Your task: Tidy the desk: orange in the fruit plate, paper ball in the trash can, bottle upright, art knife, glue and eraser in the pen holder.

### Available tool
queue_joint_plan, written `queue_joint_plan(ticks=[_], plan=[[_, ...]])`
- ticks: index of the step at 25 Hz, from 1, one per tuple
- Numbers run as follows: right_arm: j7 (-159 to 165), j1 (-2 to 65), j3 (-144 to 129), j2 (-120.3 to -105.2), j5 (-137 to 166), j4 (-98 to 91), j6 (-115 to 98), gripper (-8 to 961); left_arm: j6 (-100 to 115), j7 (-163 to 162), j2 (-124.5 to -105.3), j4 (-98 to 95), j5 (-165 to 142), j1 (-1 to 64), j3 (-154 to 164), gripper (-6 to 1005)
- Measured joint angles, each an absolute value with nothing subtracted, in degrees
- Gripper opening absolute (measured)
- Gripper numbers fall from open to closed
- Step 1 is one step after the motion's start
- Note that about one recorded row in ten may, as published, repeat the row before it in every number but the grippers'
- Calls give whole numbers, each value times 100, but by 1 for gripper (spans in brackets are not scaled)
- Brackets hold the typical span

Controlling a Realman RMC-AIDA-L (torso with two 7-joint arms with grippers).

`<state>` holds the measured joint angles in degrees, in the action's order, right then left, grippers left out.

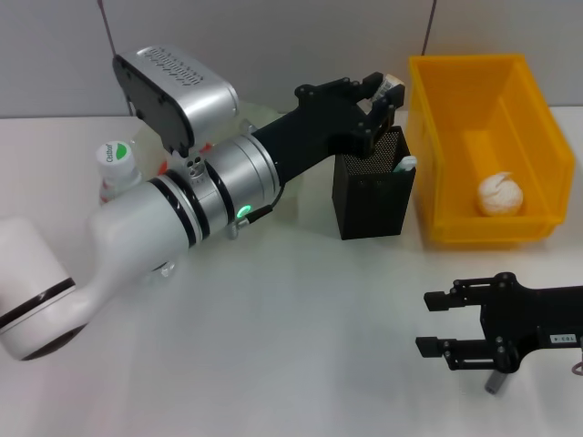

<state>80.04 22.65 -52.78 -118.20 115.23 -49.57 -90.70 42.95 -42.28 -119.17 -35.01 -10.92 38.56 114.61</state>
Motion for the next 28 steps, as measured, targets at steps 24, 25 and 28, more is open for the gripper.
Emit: queue_joint_plan(ticks=[24, 25, 28], plan=[[6617, 2220, -4128, -11887, 10285, -3914, -9899, 633, 8114, -4633, -11822, -2596, -1157, 2489, 11395, 306], [6462, 2190, -4115, -11895, 10178, -3881, -9934, 633, 8215, -4780, -11822, -2423, -1156, 2534, 11382, 307], [5532, 2075, -4105, -11904, 9790, -3621, -9964, 633, 8242, -5333, -11837, -2330, -1130, 2557, 11323, 309]])
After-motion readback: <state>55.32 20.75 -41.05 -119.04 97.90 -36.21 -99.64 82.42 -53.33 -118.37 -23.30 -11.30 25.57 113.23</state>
